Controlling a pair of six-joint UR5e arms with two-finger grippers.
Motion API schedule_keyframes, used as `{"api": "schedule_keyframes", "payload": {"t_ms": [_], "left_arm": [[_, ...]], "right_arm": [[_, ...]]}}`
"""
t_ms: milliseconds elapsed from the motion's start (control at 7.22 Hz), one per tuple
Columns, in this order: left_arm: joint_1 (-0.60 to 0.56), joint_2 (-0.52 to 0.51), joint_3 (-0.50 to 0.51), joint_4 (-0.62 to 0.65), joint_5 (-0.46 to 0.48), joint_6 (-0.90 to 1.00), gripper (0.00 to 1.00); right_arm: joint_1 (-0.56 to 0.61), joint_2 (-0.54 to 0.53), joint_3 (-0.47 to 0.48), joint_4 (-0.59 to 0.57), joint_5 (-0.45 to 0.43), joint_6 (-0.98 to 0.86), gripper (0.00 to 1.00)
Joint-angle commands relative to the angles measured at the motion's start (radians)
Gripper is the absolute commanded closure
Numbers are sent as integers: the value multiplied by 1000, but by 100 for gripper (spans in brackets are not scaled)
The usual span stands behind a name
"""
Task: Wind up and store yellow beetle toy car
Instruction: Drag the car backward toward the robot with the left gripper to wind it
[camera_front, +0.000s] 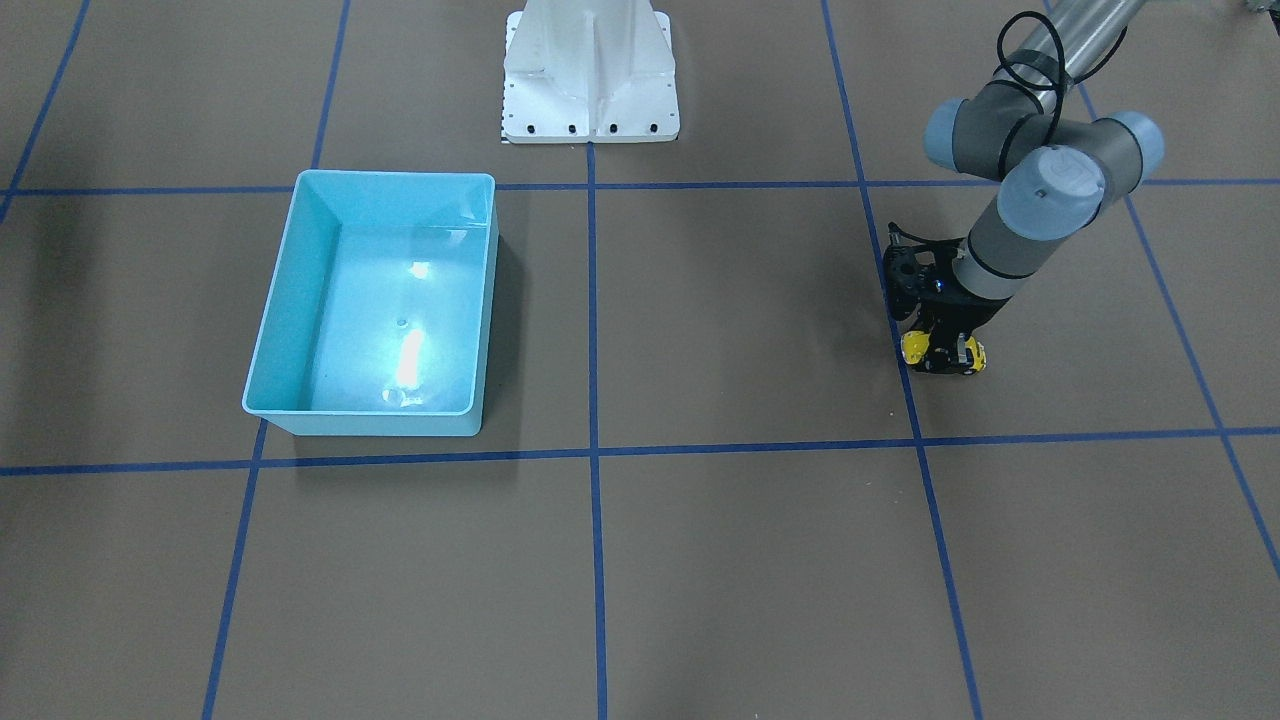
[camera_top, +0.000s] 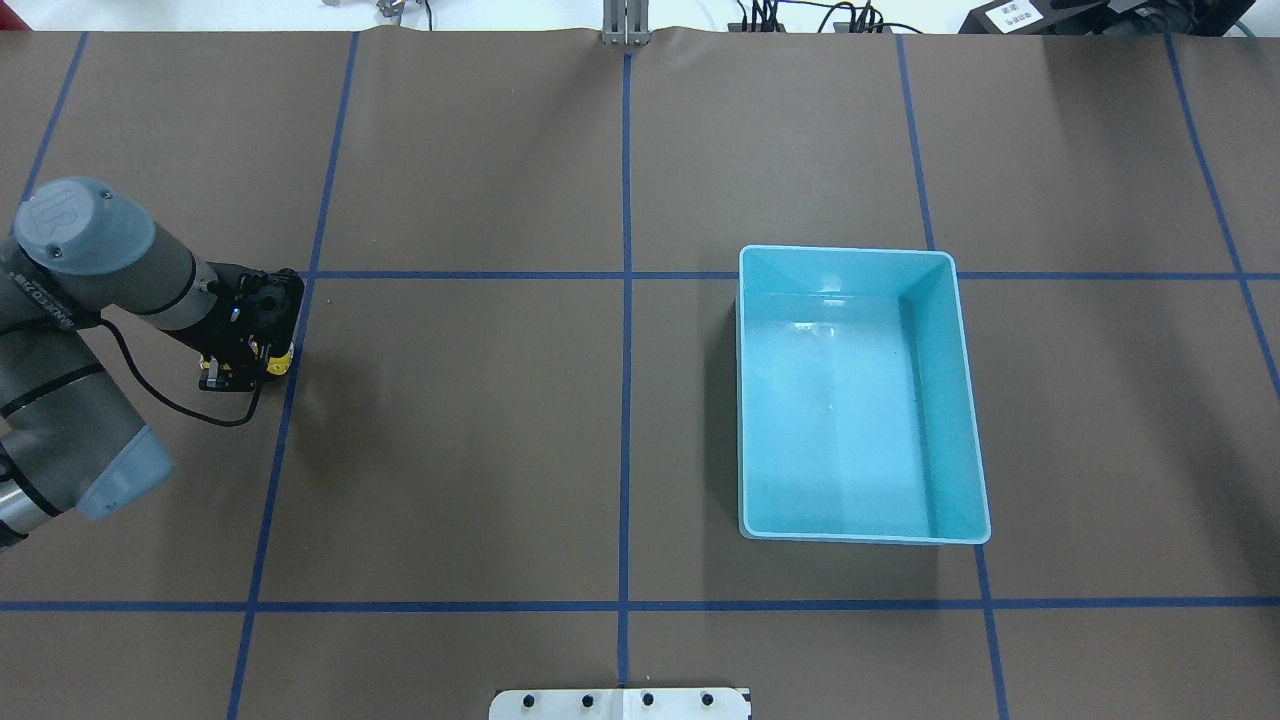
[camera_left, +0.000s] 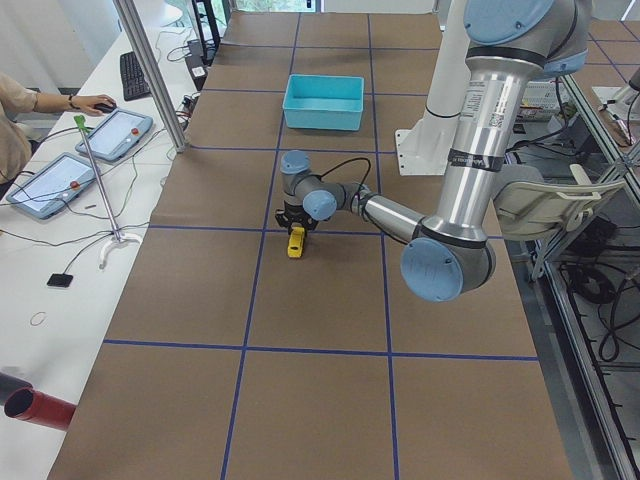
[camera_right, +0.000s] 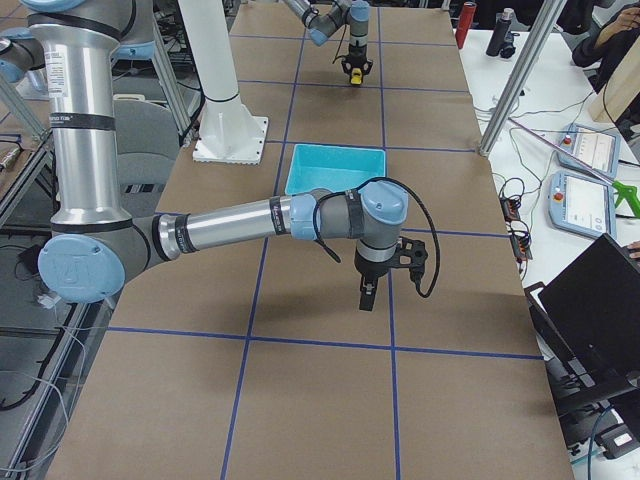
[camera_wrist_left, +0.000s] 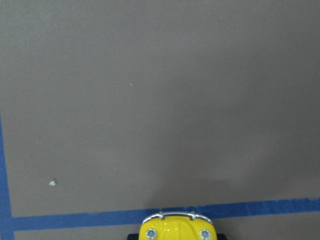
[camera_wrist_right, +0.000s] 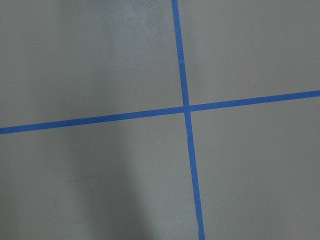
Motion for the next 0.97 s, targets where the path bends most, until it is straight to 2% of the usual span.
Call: {"api": "schedule_keyframes", "payload": {"t_ms": [0, 831], "left_arm": [[-13, 17, -1, -3, -14, 30, 100], [-20, 57, 10, -68, -21, 31, 100]], "right_arm": [[-6, 0, 0, 0, -1, 0, 0], [-16, 6, 0, 2, -1, 0, 0]]}}
